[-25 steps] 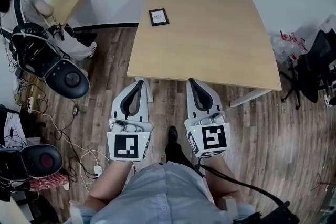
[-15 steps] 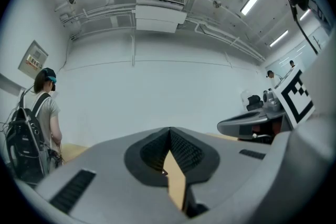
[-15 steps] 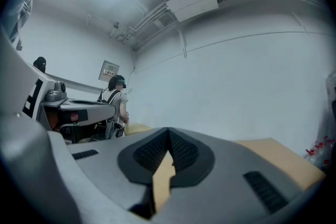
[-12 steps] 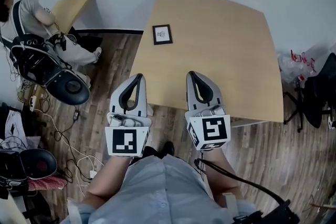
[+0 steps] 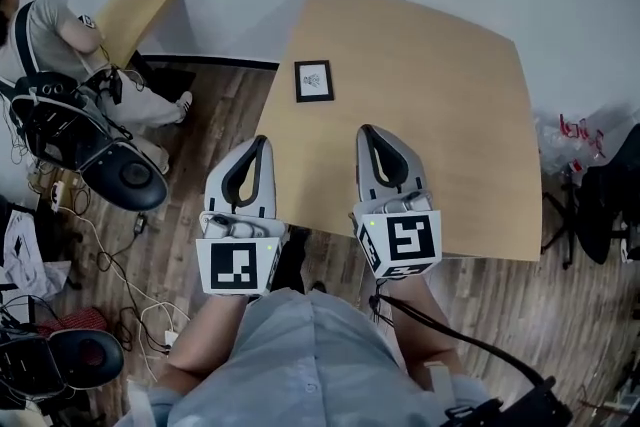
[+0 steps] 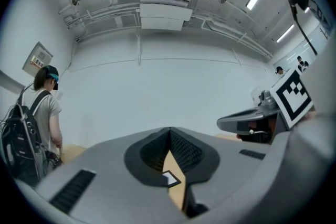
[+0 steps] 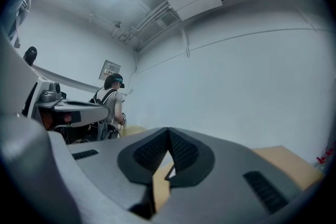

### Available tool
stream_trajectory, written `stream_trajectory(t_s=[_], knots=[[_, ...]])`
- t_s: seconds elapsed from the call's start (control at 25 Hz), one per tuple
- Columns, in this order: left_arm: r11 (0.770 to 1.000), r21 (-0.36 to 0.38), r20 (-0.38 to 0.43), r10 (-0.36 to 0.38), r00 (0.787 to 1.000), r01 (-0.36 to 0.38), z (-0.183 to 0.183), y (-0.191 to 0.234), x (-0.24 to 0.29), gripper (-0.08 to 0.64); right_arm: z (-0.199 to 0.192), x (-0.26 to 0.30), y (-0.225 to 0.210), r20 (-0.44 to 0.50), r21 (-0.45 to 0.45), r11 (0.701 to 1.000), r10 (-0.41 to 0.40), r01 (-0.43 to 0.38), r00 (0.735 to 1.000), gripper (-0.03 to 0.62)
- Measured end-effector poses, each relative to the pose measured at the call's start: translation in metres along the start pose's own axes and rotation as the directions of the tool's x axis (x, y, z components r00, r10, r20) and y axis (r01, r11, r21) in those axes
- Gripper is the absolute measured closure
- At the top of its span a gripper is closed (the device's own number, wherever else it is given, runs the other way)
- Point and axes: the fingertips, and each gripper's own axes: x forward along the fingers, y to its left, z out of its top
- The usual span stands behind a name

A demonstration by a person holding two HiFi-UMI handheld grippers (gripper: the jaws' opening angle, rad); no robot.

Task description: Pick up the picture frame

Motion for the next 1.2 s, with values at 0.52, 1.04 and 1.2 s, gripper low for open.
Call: stream_trajectory(t_s=[0.52, 1.04, 1.2], knots=[[0.995, -0.094, -0.047, -0.033, 0.998, 0.028, -0.042, 0.046, 0.111, 0.560, -0.029, 0.118, -0.045, -0.086, -0.014, 0.999, -0.053, 0.052, 0.995, 0.591], [0.988, -0.145, -0.137, -0.077, 0.988, 0.057, -0.082, 0.066, 0.180, 0.560, -0.072, 0.203, -0.087, -0.192, 0.007, 0.997, -0.080, 0.083, 0.978, 0.591], [0.987, -0.155, -0.194, -0.083, 0.977, 0.053, -0.103, 0.073, 0.187, 0.560, -0.103, 0.219, -0.088, -0.256, 0.033, 0.996, -0.069, 0.080, 0.964, 0.589]])
